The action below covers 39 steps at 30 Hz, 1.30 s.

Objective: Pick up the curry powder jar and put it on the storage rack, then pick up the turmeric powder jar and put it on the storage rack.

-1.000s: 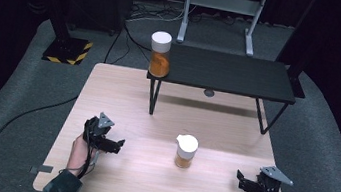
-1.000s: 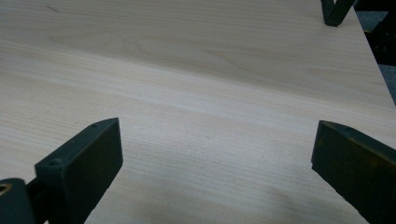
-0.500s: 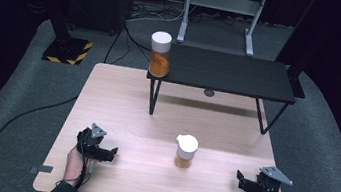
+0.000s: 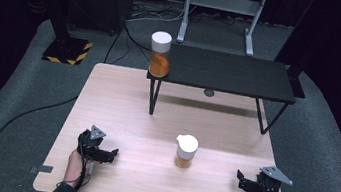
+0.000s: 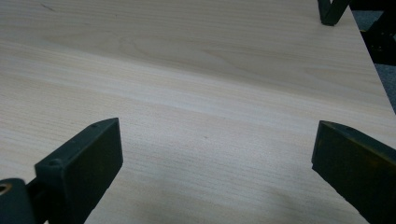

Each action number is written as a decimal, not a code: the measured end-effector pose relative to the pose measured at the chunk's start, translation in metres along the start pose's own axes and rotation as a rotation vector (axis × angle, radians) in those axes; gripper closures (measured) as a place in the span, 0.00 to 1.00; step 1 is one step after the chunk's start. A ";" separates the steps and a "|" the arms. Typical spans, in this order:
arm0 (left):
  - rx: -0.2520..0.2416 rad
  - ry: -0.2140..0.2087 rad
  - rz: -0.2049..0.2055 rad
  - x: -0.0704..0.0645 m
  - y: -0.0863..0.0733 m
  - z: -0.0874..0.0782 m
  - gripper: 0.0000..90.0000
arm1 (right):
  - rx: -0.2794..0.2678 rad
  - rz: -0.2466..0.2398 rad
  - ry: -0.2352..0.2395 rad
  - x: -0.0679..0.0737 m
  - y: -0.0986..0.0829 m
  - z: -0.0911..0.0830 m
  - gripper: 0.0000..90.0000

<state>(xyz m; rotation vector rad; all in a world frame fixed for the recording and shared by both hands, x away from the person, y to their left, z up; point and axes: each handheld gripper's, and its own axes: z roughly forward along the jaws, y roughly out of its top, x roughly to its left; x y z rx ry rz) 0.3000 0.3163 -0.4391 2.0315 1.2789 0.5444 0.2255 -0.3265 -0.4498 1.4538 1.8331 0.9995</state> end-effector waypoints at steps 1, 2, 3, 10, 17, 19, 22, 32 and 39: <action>0.001 0.002 -0.001 0.000 0.000 0.000 0.00 | -0.004 -0.003 -0.003 0.001 -0.001 0.000 0.01; 0.000 0.004 -0.005 0.000 0.000 0.001 0.00 | -0.006 -0.004 -0.007 0.001 -0.001 0.000 0.01; -0.001 0.005 -0.007 -0.001 0.001 0.001 0.00 | -0.005 -0.006 -0.011 0.002 -0.001 0.000 0.01; -0.002 0.010 -0.006 -0.001 0.000 0.001 0.00 | 0.003 -0.008 -0.013 0.003 0.001 0.000 0.01; -0.002 0.010 -0.007 -0.001 0.000 0.001 0.00 | 0.012 -0.011 -0.012 0.004 0.002 0.001 0.01; -0.002 0.010 -0.007 -0.001 0.000 0.001 0.00 | 0.013 -0.011 -0.013 0.004 0.002 0.001 0.01; -0.001 0.009 -0.007 -0.001 0.000 0.001 0.00 | 0.011 -0.010 -0.013 0.004 0.002 0.001 0.01; -0.001 0.010 -0.007 -0.001 0.000 0.001 0.00 | 0.009 -0.015 -0.020 0.005 0.002 0.001 0.01; -0.002 0.010 -0.007 -0.001 0.000 0.001 0.00 | 0.013 -0.024 -0.036 0.009 0.002 0.001 0.01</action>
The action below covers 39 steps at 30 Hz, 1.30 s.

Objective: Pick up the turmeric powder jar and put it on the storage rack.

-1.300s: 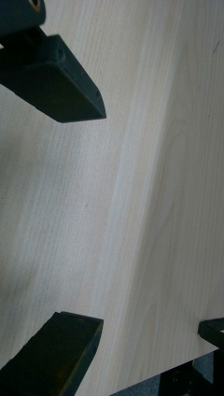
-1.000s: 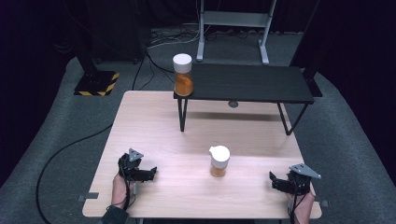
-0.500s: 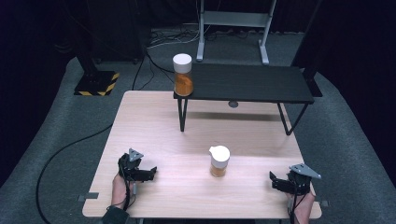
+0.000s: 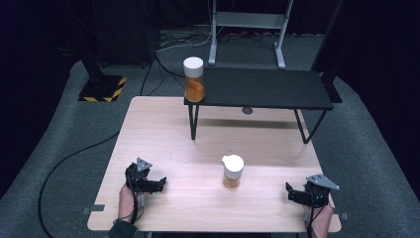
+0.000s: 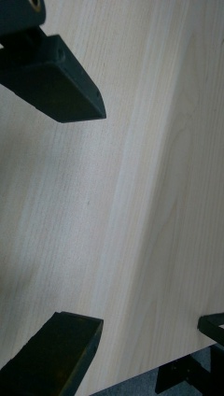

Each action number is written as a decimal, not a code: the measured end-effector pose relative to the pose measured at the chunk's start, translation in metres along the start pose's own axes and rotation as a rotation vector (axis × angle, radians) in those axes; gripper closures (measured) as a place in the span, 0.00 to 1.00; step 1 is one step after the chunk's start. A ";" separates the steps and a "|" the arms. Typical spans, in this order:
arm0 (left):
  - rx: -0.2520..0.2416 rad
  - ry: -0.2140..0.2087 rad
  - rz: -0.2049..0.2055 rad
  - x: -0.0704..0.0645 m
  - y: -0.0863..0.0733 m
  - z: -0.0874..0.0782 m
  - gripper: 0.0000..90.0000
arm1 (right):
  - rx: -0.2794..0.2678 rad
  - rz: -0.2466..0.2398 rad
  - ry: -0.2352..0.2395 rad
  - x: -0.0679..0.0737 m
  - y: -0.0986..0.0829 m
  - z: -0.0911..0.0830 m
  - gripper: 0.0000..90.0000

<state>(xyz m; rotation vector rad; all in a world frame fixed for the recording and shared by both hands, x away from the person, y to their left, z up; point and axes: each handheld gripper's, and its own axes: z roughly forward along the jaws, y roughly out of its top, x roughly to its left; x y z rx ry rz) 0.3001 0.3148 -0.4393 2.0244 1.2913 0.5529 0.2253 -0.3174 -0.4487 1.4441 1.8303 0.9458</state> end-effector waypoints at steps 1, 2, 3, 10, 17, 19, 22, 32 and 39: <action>0.000 0.000 -0.001 0.000 0.000 0.000 0.00 | 0.001 -0.001 -0.005 0.001 0.000 0.000 0.01; 0.000 -0.001 -0.001 0.000 0.000 0.000 0.00 | -0.001 0.000 -0.012 0.002 0.000 0.000 0.00; -0.001 -0.001 -0.003 0.000 0.000 0.000 0.00 | -0.006 0.005 -0.026 0.004 -0.001 -0.001 0.00; 0.000 -0.001 -0.002 0.000 0.000 0.000 0.00 | 0.024 0.032 -0.079 0.023 0.004 0.001 0.00; 0.000 -0.001 -0.002 0.000 0.000 0.000 0.00 | 0.004 -0.048 0.080 0.055 0.010 -0.004 0.00; 0.001 -0.001 -0.002 0.000 0.000 0.000 0.00 | 0.000 -0.070 0.135 0.065 0.015 -0.004 0.00; 0.000 -0.001 -0.002 0.000 0.000 0.000 0.00 | 0.009 -0.105 0.222 0.078 0.025 0.003 0.00; 0.000 -0.001 -0.002 0.000 0.000 0.000 0.00 | -0.026 -0.163 0.352 0.115 0.039 0.036 0.00; 0.000 -0.001 -0.002 0.000 0.000 0.000 0.00 | -0.064 -0.154 0.371 0.118 0.047 0.051 0.00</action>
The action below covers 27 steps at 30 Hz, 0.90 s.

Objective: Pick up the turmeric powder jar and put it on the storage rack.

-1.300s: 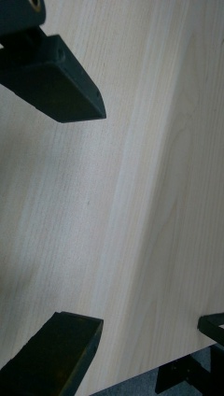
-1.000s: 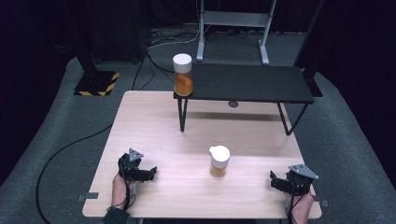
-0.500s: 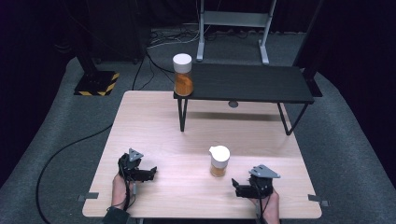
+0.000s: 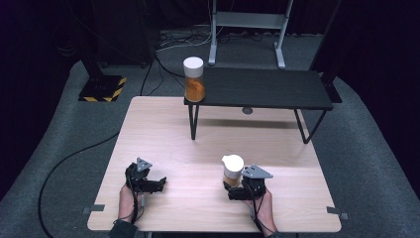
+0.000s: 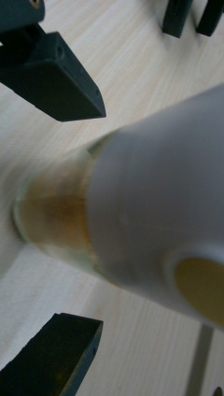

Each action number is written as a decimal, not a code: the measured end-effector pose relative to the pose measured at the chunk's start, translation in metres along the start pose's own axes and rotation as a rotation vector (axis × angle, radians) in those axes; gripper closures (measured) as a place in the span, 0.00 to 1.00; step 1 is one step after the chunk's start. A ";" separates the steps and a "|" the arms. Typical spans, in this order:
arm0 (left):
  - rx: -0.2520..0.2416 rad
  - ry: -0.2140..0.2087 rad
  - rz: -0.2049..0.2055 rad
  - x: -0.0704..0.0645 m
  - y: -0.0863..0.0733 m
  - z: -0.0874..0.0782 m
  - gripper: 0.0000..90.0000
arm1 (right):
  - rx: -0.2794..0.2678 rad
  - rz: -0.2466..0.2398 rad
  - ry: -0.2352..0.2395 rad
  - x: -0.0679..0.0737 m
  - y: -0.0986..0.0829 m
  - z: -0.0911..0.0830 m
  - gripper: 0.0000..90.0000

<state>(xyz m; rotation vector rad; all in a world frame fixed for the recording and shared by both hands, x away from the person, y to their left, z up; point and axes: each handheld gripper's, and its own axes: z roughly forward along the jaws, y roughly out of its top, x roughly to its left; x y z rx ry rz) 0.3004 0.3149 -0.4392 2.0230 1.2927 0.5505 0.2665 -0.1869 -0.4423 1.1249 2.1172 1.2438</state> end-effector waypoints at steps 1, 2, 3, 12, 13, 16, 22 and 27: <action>0.002 0.000 0.003 0.000 0.000 0.000 0.00 | -0.010 -0.006 -0.004 0.001 0.000 0.001 0.00; 0.002 0.000 0.003 0.000 0.000 0.000 0.00 | -0.019 -0.011 -0.005 0.002 0.000 0.002 0.00; 0.004 0.000 0.004 0.000 0.001 0.000 0.00 | -0.022 -0.015 -0.001 0.002 0.001 0.003 0.00; 0.003 0.000 0.003 0.000 0.001 0.000 0.00 | 0.010 -0.031 0.037 -0.003 0.007 0.010 0.26; 0.003 0.000 0.003 0.000 0.001 0.000 0.00 | 0.008 -0.036 0.031 -0.002 0.006 0.010 0.29; 0.003 0.000 0.003 0.000 0.000 0.000 0.00 | 0.002 -0.032 0.020 -0.001 0.005 0.009 0.32; 0.003 0.000 0.003 0.000 0.001 0.000 0.00 | -0.020 -0.033 0.009 0.002 -0.001 0.008 0.33; 0.003 0.000 0.003 0.000 0.001 0.000 0.00 | -0.025 -0.029 -0.002 0.002 -0.002 0.005 0.33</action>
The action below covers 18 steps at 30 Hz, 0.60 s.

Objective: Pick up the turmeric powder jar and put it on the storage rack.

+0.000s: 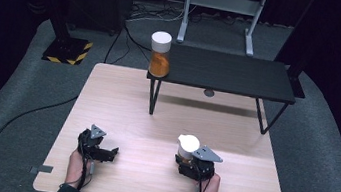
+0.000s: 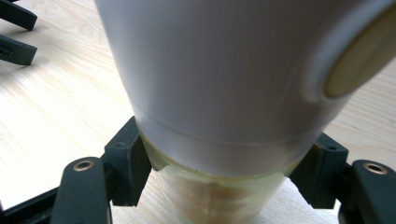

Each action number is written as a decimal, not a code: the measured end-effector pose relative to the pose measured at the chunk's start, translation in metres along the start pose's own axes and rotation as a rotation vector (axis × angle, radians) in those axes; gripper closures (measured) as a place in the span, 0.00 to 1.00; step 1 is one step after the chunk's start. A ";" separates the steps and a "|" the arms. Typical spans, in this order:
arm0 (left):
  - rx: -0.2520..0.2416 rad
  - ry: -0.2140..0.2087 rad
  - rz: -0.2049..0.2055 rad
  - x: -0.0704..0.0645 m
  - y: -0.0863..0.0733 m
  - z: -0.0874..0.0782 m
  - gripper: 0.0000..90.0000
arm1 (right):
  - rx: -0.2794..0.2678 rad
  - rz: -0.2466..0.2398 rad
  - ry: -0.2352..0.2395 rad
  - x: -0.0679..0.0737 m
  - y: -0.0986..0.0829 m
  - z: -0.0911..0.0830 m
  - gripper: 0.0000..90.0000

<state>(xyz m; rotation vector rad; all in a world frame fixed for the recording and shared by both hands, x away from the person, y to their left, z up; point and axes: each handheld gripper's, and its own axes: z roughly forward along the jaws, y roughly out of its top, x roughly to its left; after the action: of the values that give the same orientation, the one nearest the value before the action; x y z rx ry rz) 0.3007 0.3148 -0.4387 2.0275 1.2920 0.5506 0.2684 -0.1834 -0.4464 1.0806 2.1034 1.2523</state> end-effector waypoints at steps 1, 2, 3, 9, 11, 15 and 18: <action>0.000 0.000 0.000 0.000 0.000 0.000 0.00 | -0.003 0.001 -0.002 -0.001 0.000 -0.001 0.33; 0.000 0.000 0.000 0.000 0.000 0.000 0.00 | -0.005 0.001 -0.005 -0.001 0.000 -0.003 0.33; 0.000 0.000 0.000 0.000 0.000 0.000 0.00 | -0.008 0.003 -0.010 -0.002 0.001 -0.004 0.33; -0.001 0.000 0.000 0.000 0.000 0.000 0.00 | -0.013 0.013 -0.051 -0.008 0.005 -0.014 0.33; -0.001 0.000 -0.001 0.000 0.000 0.000 0.00 | -0.014 0.018 -0.065 -0.010 0.006 -0.017 0.33; -0.001 0.000 0.000 0.000 0.000 0.000 0.00 | -0.016 0.028 -0.088 -0.014 0.006 -0.022 0.33; -0.001 0.000 -0.001 0.000 0.000 0.000 0.00 | -0.015 0.038 -0.107 -0.017 0.006 -0.026 0.33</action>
<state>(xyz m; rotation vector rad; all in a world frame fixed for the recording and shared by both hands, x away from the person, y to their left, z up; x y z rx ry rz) 0.3006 0.3148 -0.4388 2.0266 1.2922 0.5509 0.2619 -0.2091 -0.4291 1.1595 1.9996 1.1984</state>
